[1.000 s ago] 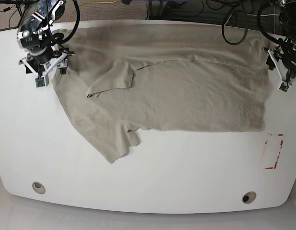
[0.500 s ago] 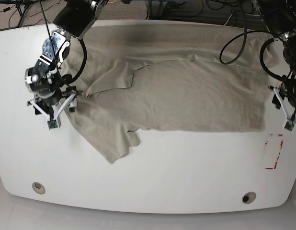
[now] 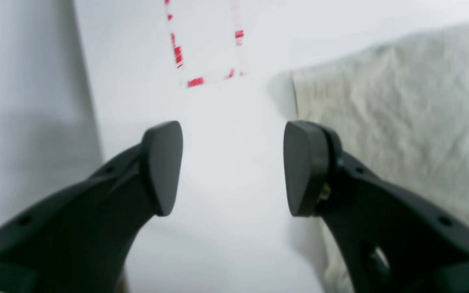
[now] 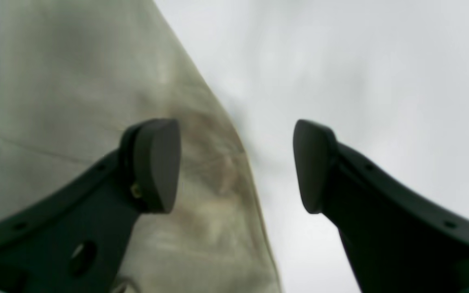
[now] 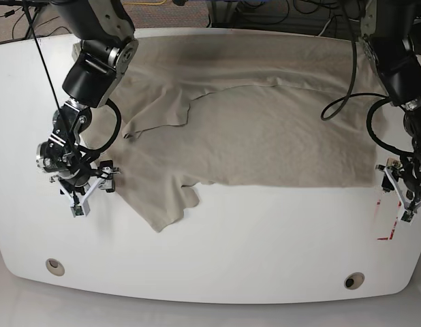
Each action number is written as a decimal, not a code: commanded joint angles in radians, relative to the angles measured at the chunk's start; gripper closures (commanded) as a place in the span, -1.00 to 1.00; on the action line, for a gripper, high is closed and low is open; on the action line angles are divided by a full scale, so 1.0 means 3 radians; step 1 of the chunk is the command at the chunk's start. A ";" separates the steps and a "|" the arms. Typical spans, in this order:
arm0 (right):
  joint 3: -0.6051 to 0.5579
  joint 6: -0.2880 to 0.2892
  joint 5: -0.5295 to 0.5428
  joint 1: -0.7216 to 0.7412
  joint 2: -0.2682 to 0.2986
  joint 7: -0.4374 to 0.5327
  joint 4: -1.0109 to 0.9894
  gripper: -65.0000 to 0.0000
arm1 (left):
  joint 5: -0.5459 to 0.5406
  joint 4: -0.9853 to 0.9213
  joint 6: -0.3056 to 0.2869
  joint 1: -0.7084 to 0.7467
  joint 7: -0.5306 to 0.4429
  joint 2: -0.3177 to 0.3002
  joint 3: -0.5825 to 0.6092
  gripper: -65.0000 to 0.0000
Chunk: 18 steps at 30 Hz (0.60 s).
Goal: Layout the t-shirt on the table in an organized manner, then fold the t-shirt properly
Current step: 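Release both grippers and move them to the shirt's hem edge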
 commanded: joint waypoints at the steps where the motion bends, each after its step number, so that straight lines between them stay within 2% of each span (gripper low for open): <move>1: -0.0004 -0.0004 0.0035 0.0186 0.0091 0.0256 -0.0344 -0.28 | -0.0015 -0.0142 0.0013 -0.0137 -0.0153 -0.0060 -0.0009 -0.13; 6: -0.0004 -0.0004 0.0050 0.0242 0.0163 0.0578 -0.0748 -0.28 | -0.0005 -0.0428 0.0013 -0.0173 -0.0399 -0.0060 -0.0004 -0.13; 14: -0.0014 -0.0004 0.0050 0.0232 0.0142 0.0578 -0.0840 -0.28 | -0.0010 -0.0607 0.0013 -0.0183 -0.0465 -0.0060 -0.0004 -0.13; 18: -0.0019 -0.0004 0.0030 0.0232 0.0045 0.0578 -0.0845 -0.28 | -0.0010 -0.0612 0.0013 -0.0183 -0.0475 -0.0060 -0.0004 -0.13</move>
